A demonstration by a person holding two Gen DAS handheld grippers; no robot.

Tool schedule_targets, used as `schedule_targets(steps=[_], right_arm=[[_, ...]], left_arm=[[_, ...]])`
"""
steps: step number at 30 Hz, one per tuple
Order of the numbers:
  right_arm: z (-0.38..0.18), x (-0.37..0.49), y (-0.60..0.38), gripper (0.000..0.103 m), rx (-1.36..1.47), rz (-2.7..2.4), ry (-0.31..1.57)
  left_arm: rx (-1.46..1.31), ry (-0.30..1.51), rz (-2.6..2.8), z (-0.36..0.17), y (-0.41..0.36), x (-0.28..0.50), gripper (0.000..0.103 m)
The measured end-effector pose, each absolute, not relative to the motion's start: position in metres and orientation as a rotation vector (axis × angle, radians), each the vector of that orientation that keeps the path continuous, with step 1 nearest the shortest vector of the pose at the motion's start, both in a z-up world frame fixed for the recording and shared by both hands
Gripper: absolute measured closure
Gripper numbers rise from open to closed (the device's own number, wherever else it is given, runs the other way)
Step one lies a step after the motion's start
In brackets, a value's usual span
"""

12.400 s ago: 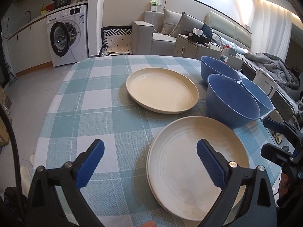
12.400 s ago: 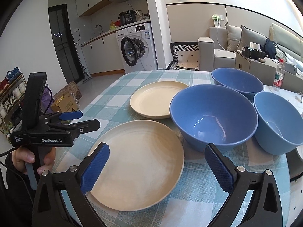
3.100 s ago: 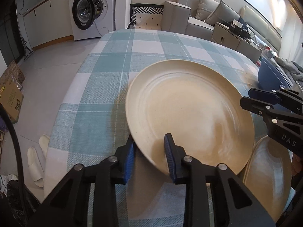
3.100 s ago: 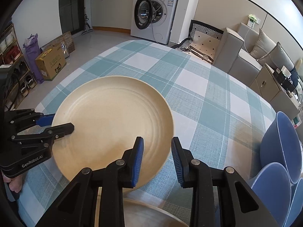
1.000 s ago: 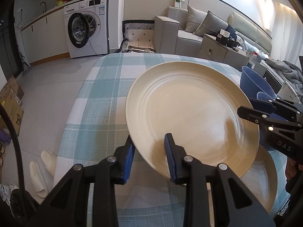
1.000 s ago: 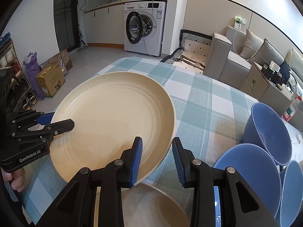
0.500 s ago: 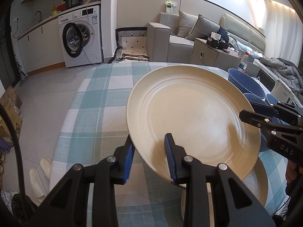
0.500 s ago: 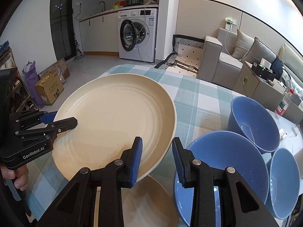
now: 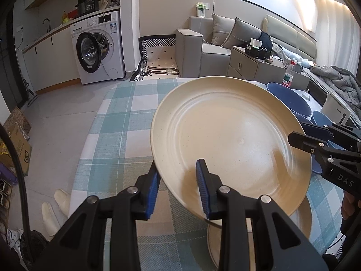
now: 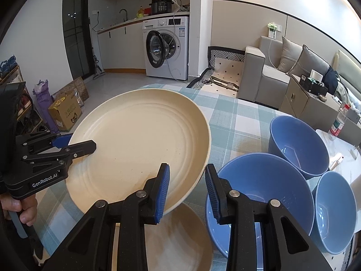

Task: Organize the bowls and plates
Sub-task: 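Lower the held cream plate onto the first cream plate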

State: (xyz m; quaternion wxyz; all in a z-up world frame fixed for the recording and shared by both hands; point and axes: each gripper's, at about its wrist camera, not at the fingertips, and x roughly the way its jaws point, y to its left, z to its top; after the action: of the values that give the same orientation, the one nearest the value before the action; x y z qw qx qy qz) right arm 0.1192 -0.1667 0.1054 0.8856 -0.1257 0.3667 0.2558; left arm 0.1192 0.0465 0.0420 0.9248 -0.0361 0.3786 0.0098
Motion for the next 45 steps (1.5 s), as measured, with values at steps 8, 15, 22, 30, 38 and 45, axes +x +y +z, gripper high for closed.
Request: schedule_targets(steps=[8,15,22,30,38,45], right_arm=[[0.113,0.108,-0.170,0.070,-0.247,0.559,0.758],[0.117,0.099,-0.173,0.069,-0.235,0.568,0.754],[0.118,0.095,-0.181,0.069,-0.221,0.569,0.763],[0.118,0.093,-0.184,0.067,-0.215,0.579,0.769],[0.113,0.086,-0.188,0.067,-0.233,0.585,0.760],[0.109,0.075,-0.200,0.067,-0.231,0.590,0.742]], left_arm=[[-0.075,0.773,0.033,0.050,0.044,0.107,0.073],[-0.083,0.774,0.037,0.051,0.043,0.102,0.073],[-0.097,0.781,0.022,0.049,0.040,0.098,0.073],[-0.091,0.763,0.023,0.054,0.036,0.095,0.073],[-0.088,0.754,0.021,0.047,0.033,0.086,0.073],[-0.069,0.729,0.010,0.044,0.022,0.071,0.073]])
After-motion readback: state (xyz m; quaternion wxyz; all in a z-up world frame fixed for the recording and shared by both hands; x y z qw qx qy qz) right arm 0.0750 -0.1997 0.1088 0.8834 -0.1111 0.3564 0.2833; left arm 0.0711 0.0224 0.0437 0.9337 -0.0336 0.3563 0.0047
